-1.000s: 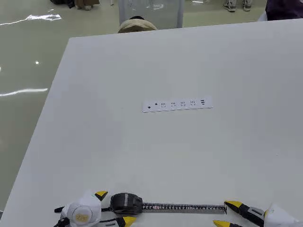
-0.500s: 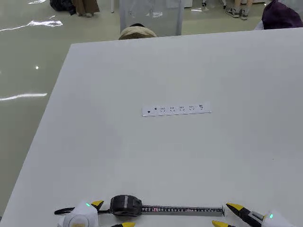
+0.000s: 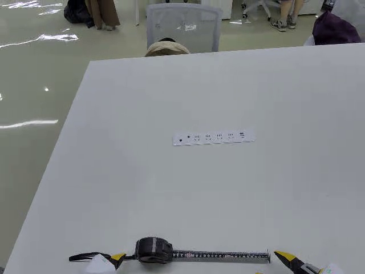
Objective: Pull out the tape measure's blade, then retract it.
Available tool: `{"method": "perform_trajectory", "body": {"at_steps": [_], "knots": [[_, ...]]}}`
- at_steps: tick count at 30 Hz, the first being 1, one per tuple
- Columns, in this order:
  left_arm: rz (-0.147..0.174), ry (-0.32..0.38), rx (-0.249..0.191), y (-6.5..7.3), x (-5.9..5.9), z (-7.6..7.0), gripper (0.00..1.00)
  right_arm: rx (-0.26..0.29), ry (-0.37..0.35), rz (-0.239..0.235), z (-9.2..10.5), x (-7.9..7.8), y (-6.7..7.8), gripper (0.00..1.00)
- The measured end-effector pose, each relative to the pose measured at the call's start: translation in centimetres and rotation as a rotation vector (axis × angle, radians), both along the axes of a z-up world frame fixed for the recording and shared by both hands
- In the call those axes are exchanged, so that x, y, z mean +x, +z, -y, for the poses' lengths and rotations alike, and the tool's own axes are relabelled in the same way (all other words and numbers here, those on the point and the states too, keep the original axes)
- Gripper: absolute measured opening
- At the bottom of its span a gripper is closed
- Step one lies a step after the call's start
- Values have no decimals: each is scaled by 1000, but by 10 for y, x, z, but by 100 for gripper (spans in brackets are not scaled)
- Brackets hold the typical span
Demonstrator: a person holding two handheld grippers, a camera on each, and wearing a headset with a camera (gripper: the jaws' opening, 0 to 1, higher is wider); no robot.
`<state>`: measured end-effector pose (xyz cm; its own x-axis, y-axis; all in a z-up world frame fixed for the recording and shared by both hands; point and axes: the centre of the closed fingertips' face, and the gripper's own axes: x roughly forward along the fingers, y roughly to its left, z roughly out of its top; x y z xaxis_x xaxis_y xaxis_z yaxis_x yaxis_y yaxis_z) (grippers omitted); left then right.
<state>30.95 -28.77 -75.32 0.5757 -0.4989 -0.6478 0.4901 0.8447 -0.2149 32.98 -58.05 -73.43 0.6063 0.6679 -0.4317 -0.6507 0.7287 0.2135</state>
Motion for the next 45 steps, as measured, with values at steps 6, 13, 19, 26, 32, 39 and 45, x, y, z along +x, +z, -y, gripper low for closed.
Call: {"method": "perform_trajectory", "body": {"at_steps": [6,13,19,26,32,39,45], "knots": [[9,6,-2,2,-4,-3,77,4,-8,8,0,-7,1,48],[32,21,-15,13,-7,-5,77,-1,-14,16,-1,-19,4,49],[48,16,-18,16,-13,-7,77,-7,-22,33,1,-23,7,49],[66,24,-29,22,-18,-10,77,-12,-26,52,1,-27,15,51],[68,38,-30,24,-24,-14,77,-14,-31,69,2,-33,20,52],[73,58,-29,28,-33,-21,78,-19,-32,70,7,-41,23,52],[70,77,-30,29,-41,-29,78,-19,-36,74,11,-47,26,53]]}}
